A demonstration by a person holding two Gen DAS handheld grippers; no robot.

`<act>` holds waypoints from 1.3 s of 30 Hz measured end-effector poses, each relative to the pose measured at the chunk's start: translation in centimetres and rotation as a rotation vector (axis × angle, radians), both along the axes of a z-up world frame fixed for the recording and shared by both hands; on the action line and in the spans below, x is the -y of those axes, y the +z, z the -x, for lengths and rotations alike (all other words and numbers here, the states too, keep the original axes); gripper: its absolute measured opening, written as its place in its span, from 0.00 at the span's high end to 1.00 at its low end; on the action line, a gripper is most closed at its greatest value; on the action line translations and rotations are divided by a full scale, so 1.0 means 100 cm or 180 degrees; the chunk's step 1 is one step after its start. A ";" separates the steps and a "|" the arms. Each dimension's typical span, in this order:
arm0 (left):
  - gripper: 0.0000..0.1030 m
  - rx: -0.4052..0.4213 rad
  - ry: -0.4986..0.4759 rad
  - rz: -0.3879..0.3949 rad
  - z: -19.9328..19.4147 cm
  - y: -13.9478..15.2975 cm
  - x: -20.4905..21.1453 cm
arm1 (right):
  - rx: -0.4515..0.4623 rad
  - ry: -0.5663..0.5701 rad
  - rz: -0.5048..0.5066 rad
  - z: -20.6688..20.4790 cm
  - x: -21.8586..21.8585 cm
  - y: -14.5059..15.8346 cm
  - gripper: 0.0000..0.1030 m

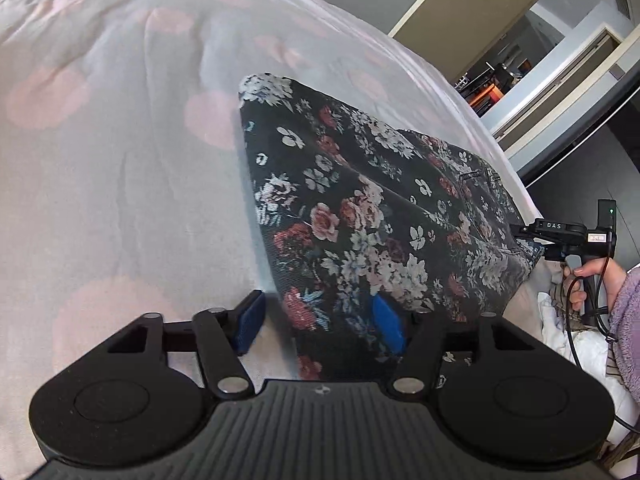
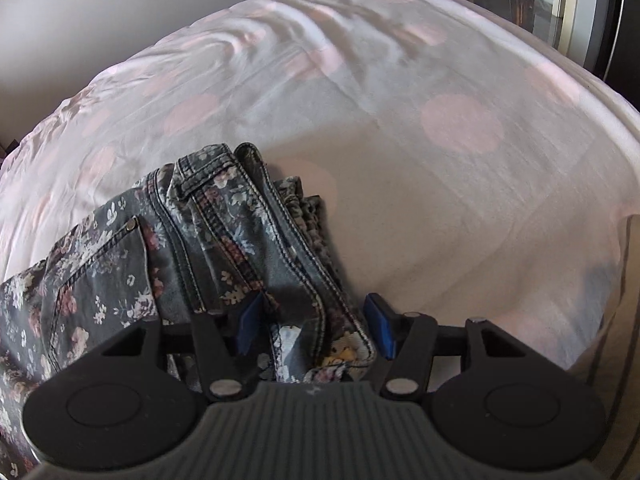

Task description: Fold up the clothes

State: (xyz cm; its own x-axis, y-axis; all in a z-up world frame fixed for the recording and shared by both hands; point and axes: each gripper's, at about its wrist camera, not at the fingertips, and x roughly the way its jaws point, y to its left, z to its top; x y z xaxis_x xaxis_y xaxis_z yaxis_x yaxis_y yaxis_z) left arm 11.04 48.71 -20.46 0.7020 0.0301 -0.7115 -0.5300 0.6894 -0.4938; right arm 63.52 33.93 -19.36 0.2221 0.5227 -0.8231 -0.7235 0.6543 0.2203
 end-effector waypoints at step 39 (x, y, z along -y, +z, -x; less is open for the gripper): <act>0.91 -0.1371 0.0161 -0.0545 0.277 0.070 -0.020 | -0.0313 0.0395 -0.0238 0.349 0.079 0.025 0.73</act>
